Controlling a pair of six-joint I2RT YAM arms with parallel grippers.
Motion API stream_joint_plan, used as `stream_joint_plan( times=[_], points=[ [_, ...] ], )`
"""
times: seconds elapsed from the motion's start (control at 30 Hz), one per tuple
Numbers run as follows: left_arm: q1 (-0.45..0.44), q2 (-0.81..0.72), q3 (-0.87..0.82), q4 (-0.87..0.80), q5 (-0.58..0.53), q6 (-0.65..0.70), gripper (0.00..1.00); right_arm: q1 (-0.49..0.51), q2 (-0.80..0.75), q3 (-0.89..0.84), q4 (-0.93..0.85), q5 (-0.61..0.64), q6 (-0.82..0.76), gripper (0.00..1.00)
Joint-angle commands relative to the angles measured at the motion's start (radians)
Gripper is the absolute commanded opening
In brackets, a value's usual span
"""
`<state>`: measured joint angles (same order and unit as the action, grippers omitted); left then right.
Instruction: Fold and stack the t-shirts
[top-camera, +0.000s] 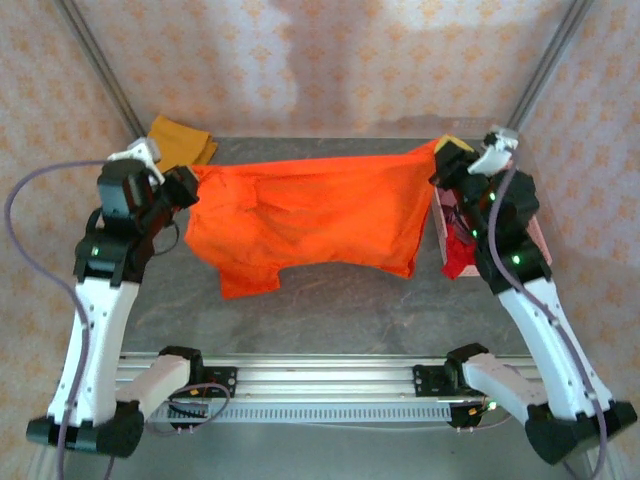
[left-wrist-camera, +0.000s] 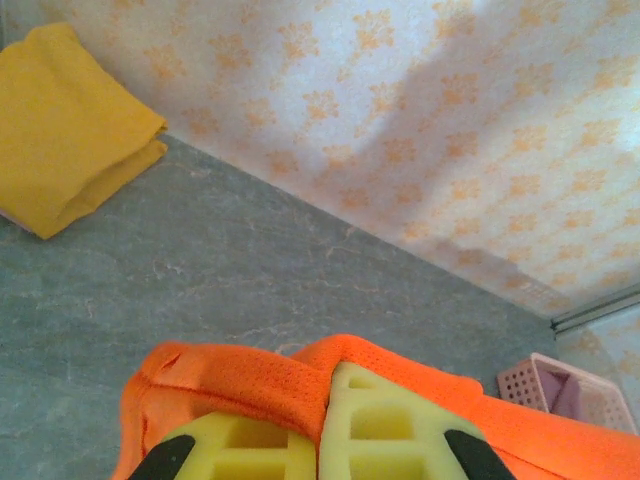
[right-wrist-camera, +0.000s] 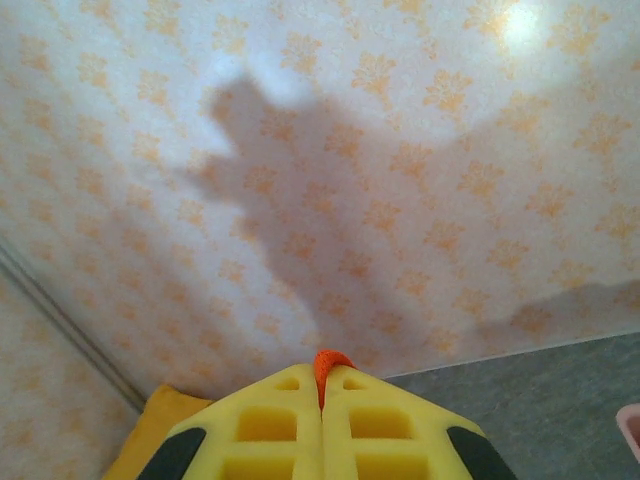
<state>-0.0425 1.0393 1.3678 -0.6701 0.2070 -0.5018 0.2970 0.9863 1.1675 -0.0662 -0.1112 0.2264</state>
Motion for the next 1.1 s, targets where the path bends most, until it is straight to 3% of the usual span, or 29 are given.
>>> stream_joint_plan(
  times=[0.0, 0.17, 0.27, 0.4, 0.53, 0.7, 0.87, 1.07],
  points=[
    [0.019, 0.164, 0.093, 0.001, -0.052, 0.067, 0.00, -0.026, 0.162, 0.081, 0.001, 0.033, -0.057, 0.00],
    [0.038, 0.406, 0.279, 0.090, -0.052, 0.039, 0.00, -0.117, 0.468, 0.232, 0.172, -0.153, 0.072, 0.00],
    [0.068, 0.543, 0.468, 0.056, -0.028, 0.027, 0.00, -0.124, 0.586, 0.393, 0.165, -0.190, 0.081, 0.00],
    [0.107, 0.629, 0.716, -0.035, 0.006, 0.025, 0.00, -0.128, 0.610, 0.542, 0.130, -0.209, 0.074, 0.00],
    [0.127, 0.561, 0.796, -0.078, -0.007, 0.057, 0.00, -0.124, 0.509, 0.544, 0.107, -0.170, 0.056, 0.00],
    [0.132, 0.397, 0.614, -0.101, 0.009, 0.098, 0.00, -0.125, 0.348, 0.358, 0.047, -0.169, 0.056, 0.00],
    [0.131, 0.231, 0.182, -0.030, 0.029, 0.087, 0.00, -0.124, 0.202, 0.056, -0.026, -0.136, 0.057, 0.00],
    [0.131, 0.229, -0.239, 0.043, 0.124, 0.055, 0.00, -0.124, 0.144, -0.246, -0.031, -0.222, 0.122, 0.00]
  ],
)
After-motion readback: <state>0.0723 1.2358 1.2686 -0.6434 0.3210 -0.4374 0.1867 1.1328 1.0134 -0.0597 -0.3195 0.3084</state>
